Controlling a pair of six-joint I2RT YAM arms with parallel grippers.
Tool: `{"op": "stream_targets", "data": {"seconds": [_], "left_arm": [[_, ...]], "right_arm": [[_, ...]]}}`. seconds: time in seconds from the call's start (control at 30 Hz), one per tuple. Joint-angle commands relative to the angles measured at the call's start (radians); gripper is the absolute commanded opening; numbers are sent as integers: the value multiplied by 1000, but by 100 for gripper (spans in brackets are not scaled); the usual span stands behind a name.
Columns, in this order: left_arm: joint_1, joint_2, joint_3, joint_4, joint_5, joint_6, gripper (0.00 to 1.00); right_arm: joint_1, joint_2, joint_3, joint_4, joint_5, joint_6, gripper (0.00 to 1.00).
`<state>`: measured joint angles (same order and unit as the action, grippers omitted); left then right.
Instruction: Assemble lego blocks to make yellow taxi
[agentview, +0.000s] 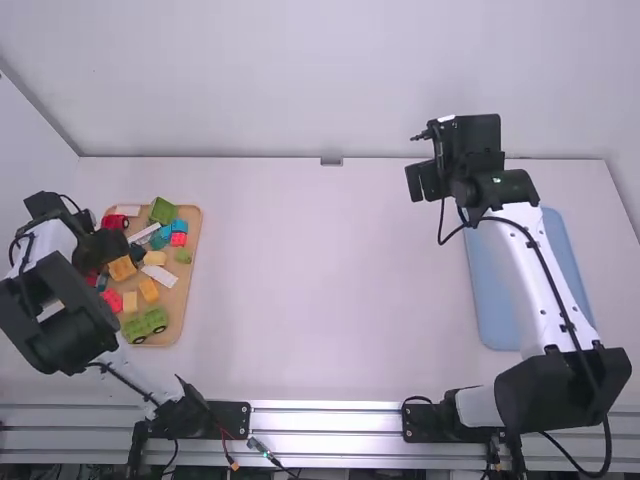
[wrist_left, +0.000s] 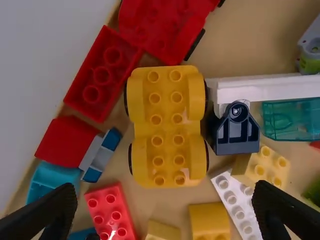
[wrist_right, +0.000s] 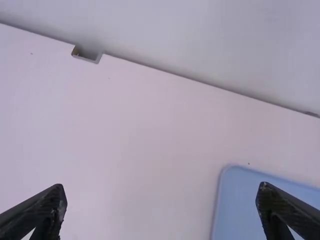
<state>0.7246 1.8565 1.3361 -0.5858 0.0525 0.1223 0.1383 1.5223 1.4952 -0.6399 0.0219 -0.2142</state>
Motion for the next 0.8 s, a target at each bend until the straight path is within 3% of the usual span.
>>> {"op": "stream_targets", "data": {"seconds": [0.0,0.1,0.4,0.77], "left_arm": [[-5,40,-2,-3,10,9,98],[-5,69,-2,-12,7,9,97],[0,90,-2,0,-12,11,77],[-4,146,-2,36,-12,31,83]], "right_arm": [[-2,10,41,-2,2,0,99],[-2,10,41,-8,3,0,99],[-2,10,41,-23,5,0,99],[-2,10,41,-23,3,0,99]]}}
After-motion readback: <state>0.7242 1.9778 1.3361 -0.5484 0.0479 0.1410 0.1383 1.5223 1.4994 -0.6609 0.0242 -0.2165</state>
